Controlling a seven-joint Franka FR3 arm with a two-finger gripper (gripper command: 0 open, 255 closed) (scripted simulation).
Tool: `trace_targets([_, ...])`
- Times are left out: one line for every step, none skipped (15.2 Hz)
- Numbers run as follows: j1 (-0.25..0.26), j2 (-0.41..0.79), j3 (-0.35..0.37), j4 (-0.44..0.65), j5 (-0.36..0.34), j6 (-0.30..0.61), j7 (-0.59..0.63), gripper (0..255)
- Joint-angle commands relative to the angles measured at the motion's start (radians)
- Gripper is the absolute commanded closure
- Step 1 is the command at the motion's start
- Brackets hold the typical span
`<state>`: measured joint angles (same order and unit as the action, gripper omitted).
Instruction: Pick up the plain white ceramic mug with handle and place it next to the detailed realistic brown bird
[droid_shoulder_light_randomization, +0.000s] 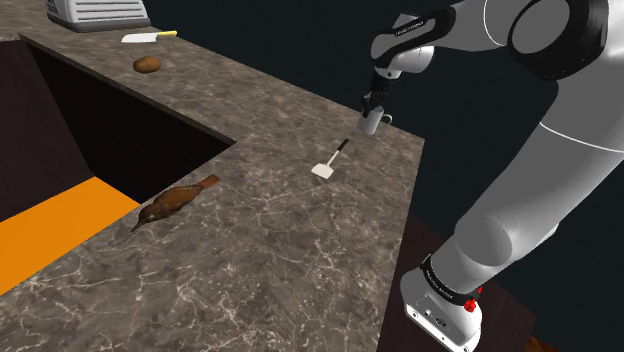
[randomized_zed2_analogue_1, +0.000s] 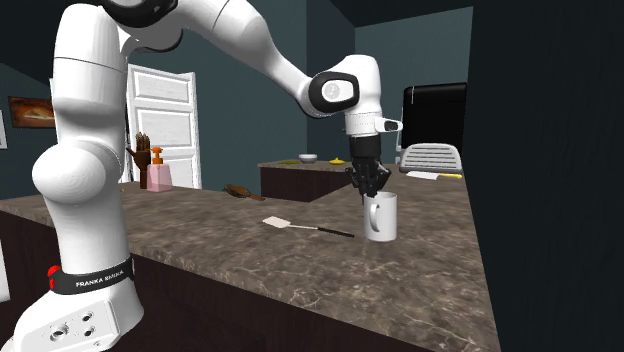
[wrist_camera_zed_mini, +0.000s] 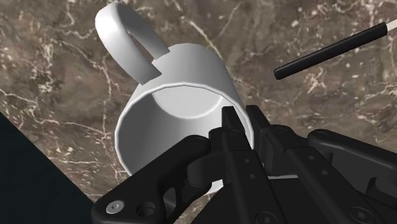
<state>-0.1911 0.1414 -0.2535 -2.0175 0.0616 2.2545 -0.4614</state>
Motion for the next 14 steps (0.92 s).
trace_targets([0.002,-0.010,0.000,0.017,-0.005,-0.026,0.006,255])
trace_targets([0.002,-0.015,0.000,0.024,-0.007,-0.039,0.007,255])
trace_targets([0.003,-0.020,-0.001,0.031,-0.009,-0.051,0.009,255])
trace_targets([0.003,-0.026,-0.001,0.039,-0.011,-0.064,0.010,255])
trace_targets([0.003,-0.031,-0.001,0.046,-0.013,-0.076,0.012,255])
trace_targets([0.003,-0.035,-0.001,0.054,-0.015,-0.089,0.013,255])
trace_targets([0.004,-0.040,-0.001,0.063,-0.016,-0.101,0.014,255])
trace_targets([0.004,-0.044,-0.002,0.071,-0.018,-0.114,0.016,255])
trace_targets([0.004,-0.049,-0.002,0.080,-0.020,-0.126,0.017,255])
trace_targets([0.004,-0.052,-0.002,0.088,-0.021,-0.139,0.018,255])
trace_targets([0.004,-0.056,-0.002,0.098,-0.023,-0.152,0.019,255])
trace_targets([0.005,-0.060,-0.002,0.107,-0.024,-0.165,0.020,255])
trace_targets([0.005,-0.063,-0.002,0.116,-0.025,-0.177,0.021,255])
trace_targets([0.005,-0.066,-0.002,0.126,-0.026,-0.190,0.022,255])
